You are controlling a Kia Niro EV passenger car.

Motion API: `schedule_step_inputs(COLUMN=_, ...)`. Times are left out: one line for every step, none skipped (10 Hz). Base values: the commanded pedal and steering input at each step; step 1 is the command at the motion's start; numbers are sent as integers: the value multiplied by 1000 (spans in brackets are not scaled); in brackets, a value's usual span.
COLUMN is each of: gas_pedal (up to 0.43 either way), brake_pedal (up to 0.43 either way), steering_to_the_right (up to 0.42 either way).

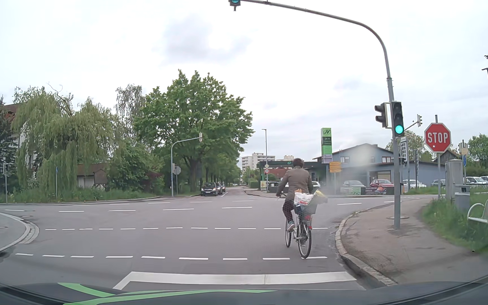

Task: Follow the waypoints while adhering to traffic rules and regulations

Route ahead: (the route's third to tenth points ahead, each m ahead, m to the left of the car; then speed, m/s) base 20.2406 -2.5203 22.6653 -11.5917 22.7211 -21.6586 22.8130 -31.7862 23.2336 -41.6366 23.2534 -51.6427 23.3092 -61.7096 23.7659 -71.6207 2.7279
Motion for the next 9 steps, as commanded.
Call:
schedule_step_inputs(gas_pedal=110, brake_pedal=0, steering_to_the_right=-14)
schedule_step_inputs(gas_pedal=67, brake_pedal=0, steering_to_the_right=-13)
schedule_step_inputs(gas_pedal=59, brake_pedal=0, steering_to_the_right=-14)
schedule_step_inputs(gas_pedal=39, brake_pedal=0, steering_to_the_right=-13)
schedule_step_inputs(gas_pedal=39, brake_pedal=0, steering_to_the_right=-13)
schedule_step_inputs(gas_pedal=39, brake_pedal=0, steering_to_the_right=-13)
schedule_step_inputs(gas_pedal=28, brake_pedal=0, steering_to_the_right=-13)
schedule_step_inputs(gas_pedal=28, brake_pedal=0, steering_to_the_right=-10)
schedule_step_inputs(gas_pedal=20, brake_pedal=0, steering_to_the_right=-7)
